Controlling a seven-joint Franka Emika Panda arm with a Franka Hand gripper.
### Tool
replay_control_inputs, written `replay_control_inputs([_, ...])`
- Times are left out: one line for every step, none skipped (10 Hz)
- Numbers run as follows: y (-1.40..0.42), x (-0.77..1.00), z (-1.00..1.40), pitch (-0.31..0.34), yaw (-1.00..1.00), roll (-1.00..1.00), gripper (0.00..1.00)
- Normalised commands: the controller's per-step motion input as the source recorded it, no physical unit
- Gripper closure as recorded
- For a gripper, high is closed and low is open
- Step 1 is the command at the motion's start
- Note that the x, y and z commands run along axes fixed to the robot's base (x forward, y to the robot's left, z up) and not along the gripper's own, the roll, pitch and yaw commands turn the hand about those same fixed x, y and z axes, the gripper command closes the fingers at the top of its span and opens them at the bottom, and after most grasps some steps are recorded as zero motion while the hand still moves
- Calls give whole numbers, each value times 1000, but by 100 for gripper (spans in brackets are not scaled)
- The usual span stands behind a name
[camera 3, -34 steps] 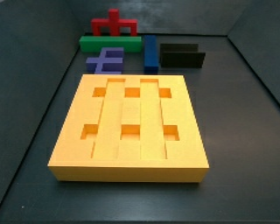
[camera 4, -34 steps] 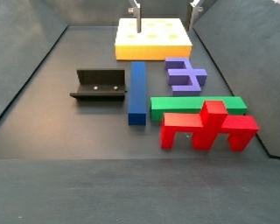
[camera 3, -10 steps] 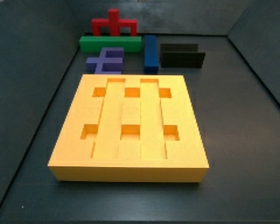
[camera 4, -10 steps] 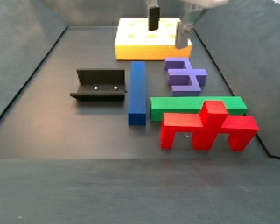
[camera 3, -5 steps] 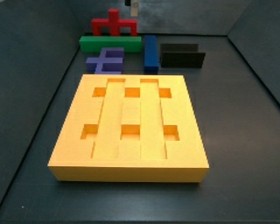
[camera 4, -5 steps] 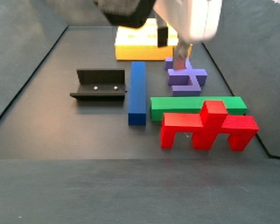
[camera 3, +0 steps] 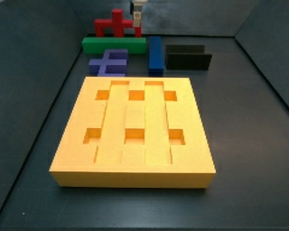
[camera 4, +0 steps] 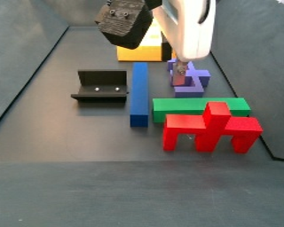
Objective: Pick up the green object. Move up. Move to above the board. Insert the green object.
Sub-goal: Pick up the green object.
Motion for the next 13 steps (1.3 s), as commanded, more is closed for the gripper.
replay_control_inputs([163, -300, -471, -10, -206, 33, 0])
replay_control_inputs([206, -294, -477, -59, -186, -7, 0])
replay_control_inputs([174, -126, -374, -59, -171, 0, 0])
replay_control_inputs([194, -60, -320, -33, -123, 79, 0])
replay_control_inputs([143, 0, -291, 0, -97, 133, 0])
replay_control_inputs([140, 0, -331, 0, -74, 100, 0])
replay_control_inputs([174, 0, -360, 0, -89, 43, 0])
replay_control_inputs([143, -171, -289, 0, -114, 3, 0])
replay_control_inputs([80, -111, -166, 0, -100, 0, 0])
replay_control_inputs([80, -69, -140, -13, -83, 0, 0])
replay_control_inputs([74, -69, -146, -23, -80, 0, 0])
replay_control_inputs([80, -54, -209, -29, -49, 40, 0])
replay_control_inputs([86, -14, -314, -39, 0, 89, 0])
